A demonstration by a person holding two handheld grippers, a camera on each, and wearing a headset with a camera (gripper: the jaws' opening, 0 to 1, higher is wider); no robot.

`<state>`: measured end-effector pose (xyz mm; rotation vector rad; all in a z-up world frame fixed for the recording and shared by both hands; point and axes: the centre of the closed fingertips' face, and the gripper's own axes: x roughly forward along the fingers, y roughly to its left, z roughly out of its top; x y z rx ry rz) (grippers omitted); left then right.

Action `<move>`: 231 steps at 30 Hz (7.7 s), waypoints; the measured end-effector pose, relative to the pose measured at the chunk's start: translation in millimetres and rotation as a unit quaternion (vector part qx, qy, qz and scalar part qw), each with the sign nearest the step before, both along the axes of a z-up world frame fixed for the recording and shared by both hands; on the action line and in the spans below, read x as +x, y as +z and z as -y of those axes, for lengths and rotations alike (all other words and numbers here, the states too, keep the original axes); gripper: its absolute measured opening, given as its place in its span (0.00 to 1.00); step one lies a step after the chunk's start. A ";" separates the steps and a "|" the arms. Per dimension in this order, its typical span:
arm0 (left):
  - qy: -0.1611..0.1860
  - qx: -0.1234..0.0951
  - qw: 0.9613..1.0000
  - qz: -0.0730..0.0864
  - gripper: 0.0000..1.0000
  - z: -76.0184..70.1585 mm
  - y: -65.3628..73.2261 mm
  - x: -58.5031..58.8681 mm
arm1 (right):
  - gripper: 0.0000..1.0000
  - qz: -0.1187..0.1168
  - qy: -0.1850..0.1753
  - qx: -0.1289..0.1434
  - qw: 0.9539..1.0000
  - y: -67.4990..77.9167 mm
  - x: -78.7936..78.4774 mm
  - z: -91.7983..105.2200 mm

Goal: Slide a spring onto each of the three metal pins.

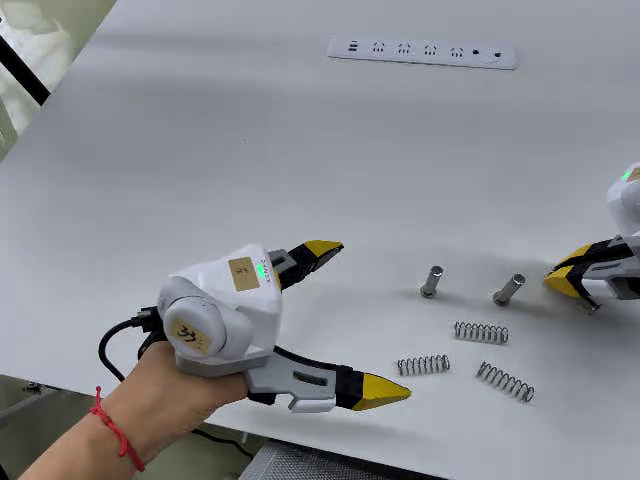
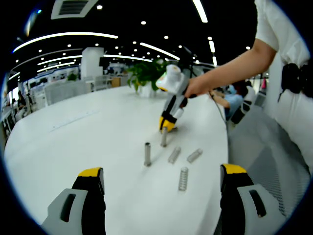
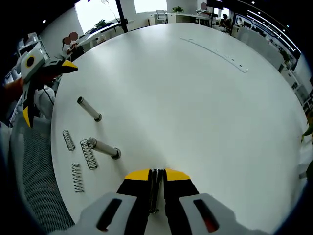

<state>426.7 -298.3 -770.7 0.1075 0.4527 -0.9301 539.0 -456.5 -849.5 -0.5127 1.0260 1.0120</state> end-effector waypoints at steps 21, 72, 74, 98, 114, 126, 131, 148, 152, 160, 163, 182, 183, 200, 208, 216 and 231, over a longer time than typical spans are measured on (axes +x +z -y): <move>0.001 -0.004 1.000 -0.002 1.00 1.2 -1.3 -0.8 | 0.09 0.002 -0.005 -0.002 1.000 -3.3 3.6 2.2; -0.006 -0.002 1.000 0.004 1.00 5.2 0.9 -4.8 | 0.08 0.058 -0.026 0.053 0.997 41.7 -12.2 22.0; -0.007 0.000 1.000 0.004 1.00 5.1 0.7 -5.1 | 0.08 0.060 -0.028 0.056 0.996 42.6 -13.0 23.2; -0.016 0.006 1.000 0.006 1.00 13.5 3.9 -9.6 | 0.08 0.087 -0.060 0.085 0.991 52.4 -28.2 43.3; -0.018 0.006 1.000 0.007 1.00 16.6 6.8 -9.5 | 0.08 0.090 -0.064 0.092 0.990 56.1 -30.5 45.4; -0.017 0.005 1.000 0.006 1.00 15.7 7.7 -8.5 | 0.08 0.087 -0.059 0.091 0.990 57.0 -29.6 43.2; -0.015 0.003 1.000 0.006 1.00 14.9 8.5 -6.7 | 0.09 0.087 -0.057 0.091 0.990 57.1 -28.6 41.8; -0.016 0.004 1.000 0.008 1.00 13.6 8.2 -6.9 | 0.12 0.090 -0.056 0.093 0.990 56.7 -27.5 41.6; -0.016 0.005 1.000 0.008 1.00 13.8 8.0 -7.6 | 0.14 0.093 -0.056 0.094 0.990 57.8 -27.3 42.0; -0.020 0.011 1.000 0.011 1.00 14.7 9.5 -7.9 | 0.21 0.103 -0.053 0.100 0.988 65.3 -26.9 43.4; -0.022 0.013 1.000 0.012 1.00 15.3 10.5 -7.7 | 0.23 0.106 -0.052 0.104 0.988 69.2 -27.8 44.7; -0.029 0.036 0.999 0.014 0.97 16.1 10.7 -15.3 | 0.51 0.125 -0.033 0.139 0.982 89.6 -50.7 68.1; -0.030 0.037 0.999 0.014 0.97 16.2 10.5 -15.7 | 0.53 0.125 -0.031 0.139 0.982 89.7 -52.6 69.1; -0.052 0.106 0.993 -0.007 0.77 18.9 -11.5 -25.7 | 0.76 0.125 0.010 0.187 0.974 96.1 -88.0 71.4; -0.073 0.157 0.985 -0.022 0.56 25.1 -29.2 -28.3 | 0.80 0.123 0.017 0.198 0.972 94.4 -96.0 73.5; -0.089 0.204 0.974 -0.052 0.42 30.1 -50.3 -29.5 | 0.84 0.120 0.021 0.209 0.970 91.1 -102.5 74.0; -0.102 0.245 0.960 -0.085 0.23 38.5 -76.1 -29.8 | 0.84 0.119 0.018 0.215 0.969 91.1 -104.8 74.7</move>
